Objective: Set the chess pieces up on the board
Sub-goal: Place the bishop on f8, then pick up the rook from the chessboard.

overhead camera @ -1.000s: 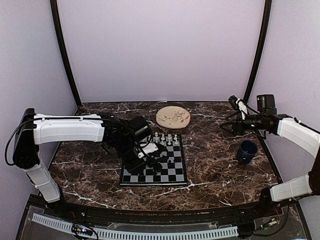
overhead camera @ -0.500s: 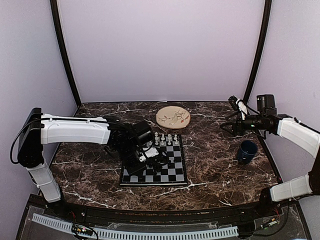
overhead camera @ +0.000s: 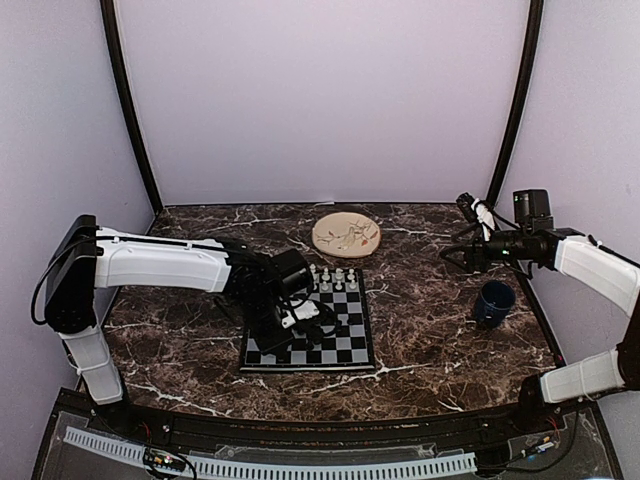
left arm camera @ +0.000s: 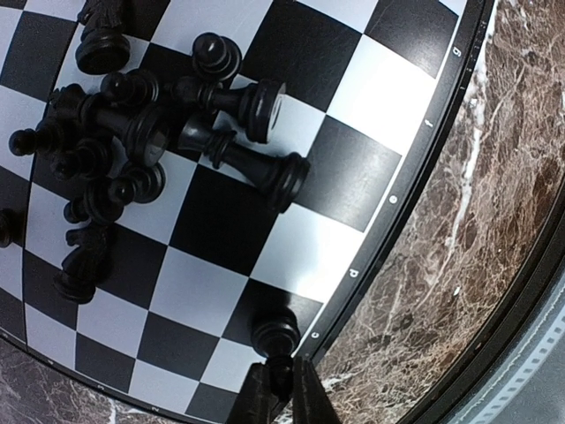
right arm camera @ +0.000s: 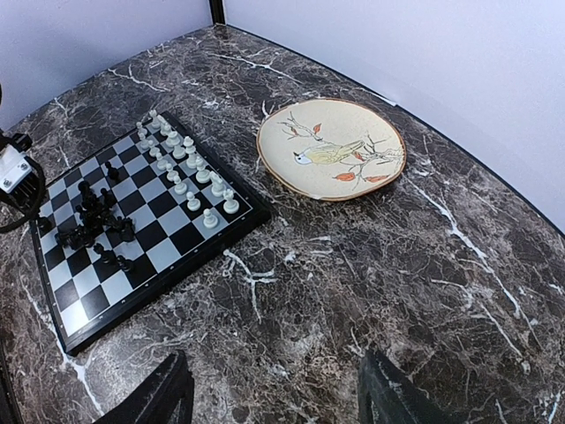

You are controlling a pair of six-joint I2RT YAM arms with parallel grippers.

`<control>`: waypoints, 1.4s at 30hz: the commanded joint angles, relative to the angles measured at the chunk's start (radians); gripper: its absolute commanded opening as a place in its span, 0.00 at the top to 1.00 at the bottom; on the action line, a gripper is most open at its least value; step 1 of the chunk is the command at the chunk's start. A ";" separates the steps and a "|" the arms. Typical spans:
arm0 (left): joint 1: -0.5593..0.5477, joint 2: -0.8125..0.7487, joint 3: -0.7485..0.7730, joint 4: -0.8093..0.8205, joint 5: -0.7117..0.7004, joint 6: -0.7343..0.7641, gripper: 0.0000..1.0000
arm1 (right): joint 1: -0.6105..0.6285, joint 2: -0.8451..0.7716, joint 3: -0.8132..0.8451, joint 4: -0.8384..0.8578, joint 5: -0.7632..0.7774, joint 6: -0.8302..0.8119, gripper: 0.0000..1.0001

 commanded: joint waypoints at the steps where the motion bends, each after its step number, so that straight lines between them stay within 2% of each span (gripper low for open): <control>1: -0.006 0.001 -0.007 0.004 -0.007 0.011 1.00 | 0.000 0.004 0.002 0.010 0.001 -0.010 0.36; 9: -0.006 0.019 0.001 0.007 -0.021 0.014 0.98 | 0.000 0.006 0.003 0.008 -0.005 -0.010 0.36; 17: -0.006 0.018 0.003 0.004 -0.023 0.011 0.79 | 0.000 0.009 0.002 0.005 -0.011 -0.015 0.35; 21: -0.006 -0.001 0.035 -0.014 -0.043 0.006 0.65 | 0.000 0.013 0.006 0.000 -0.015 -0.015 0.34; 26: -0.004 -0.078 0.118 -0.043 -0.074 0.007 0.57 | 0.000 0.014 0.013 -0.008 -0.041 -0.007 0.34; 30: 0.028 -0.137 0.143 0.021 -0.117 0.011 0.52 | 0.006 0.016 0.031 -0.014 -0.054 0.014 0.35; 33: 0.104 -0.142 0.164 0.087 -0.104 0.002 0.51 | 0.058 0.054 0.101 -0.067 -0.026 0.015 0.36; 37: 0.208 -0.139 0.178 0.236 -0.090 -0.016 0.51 | 0.208 0.129 0.248 -0.200 0.086 -0.071 0.37; 42: 0.321 -0.114 0.198 0.360 -0.062 -0.090 0.53 | 0.375 0.264 0.393 -0.283 0.170 -0.100 0.42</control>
